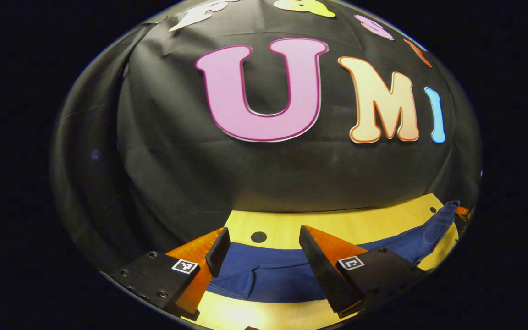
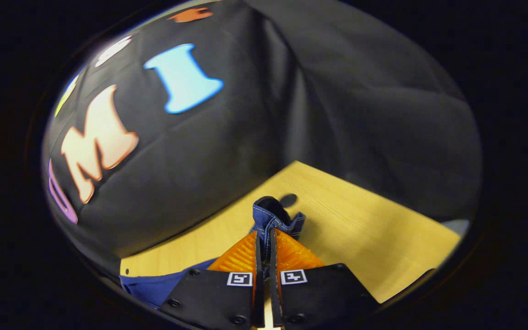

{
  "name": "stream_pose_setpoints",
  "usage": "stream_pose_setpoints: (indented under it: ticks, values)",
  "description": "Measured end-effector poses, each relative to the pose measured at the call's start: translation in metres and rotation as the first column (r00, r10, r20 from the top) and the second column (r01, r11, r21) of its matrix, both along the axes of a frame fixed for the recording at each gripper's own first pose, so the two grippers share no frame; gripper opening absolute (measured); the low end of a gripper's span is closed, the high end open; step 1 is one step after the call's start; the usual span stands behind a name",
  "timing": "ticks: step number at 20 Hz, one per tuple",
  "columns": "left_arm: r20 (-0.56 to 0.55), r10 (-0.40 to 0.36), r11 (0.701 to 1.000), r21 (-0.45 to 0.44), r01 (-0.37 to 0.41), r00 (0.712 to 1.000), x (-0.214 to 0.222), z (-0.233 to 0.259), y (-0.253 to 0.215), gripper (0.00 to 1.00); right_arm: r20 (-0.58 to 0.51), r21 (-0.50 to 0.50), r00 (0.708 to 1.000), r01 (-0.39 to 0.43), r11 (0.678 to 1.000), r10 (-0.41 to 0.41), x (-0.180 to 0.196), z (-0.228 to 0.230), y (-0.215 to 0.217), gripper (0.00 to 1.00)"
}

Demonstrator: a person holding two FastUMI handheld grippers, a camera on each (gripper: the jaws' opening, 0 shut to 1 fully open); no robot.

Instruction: Grasp the waist and the cuffs of the jeans and fold them to make the two legs overlap; first hold the waist and fold one-third of the jeans toward the cuffs, then hold the cuffs and fold the remaining one-third in the same direction to finish folding.

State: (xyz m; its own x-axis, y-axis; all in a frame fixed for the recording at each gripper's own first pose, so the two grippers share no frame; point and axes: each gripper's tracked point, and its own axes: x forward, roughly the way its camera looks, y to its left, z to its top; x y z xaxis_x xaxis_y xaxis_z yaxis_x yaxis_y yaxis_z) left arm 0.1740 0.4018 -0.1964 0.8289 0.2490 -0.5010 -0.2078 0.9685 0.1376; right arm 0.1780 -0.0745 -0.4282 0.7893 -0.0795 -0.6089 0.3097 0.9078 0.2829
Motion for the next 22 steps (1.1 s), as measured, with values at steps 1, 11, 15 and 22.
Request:
stream_pose_setpoints:
  ticks: [1, 11, 15, 22]
  values:
    - [-0.009, 0.007, 1.000, -0.002, -0.007, 1.000, -0.003, -0.006, 0.007, 0.95, 0.028, -0.016, 0.998, -0.051, 0.999, 0.051, 0.001, 0.019, 0.008, 0.08]
    - [-0.081, 0.035, 0.999, -0.029, -0.037, 0.996, -0.027, -0.047, 0.069, 0.95, 0.245, -0.060, 0.901, -0.355, 0.933, 0.358, -0.034, 0.154, 0.038, 0.08]
    - [-0.113, 0.054, 0.996, -0.063, -0.061, 0.992, -0.032, -0.068, 0.087, 0.95, 0.308, -0.094, 0.819, -0.479, 0.873, 0.483, -0.056, 0.225, 0.033, 0.07]
    - [-0.180, 0.057, 0.989, -0.124, -0.080, 0.982, -0.044, -0.116, 0.121, 0.96, 0.162, 0.085, 0.784, -0.616, 0.783, 0.599, -0.084, 0.243, 0.025, 0.07]
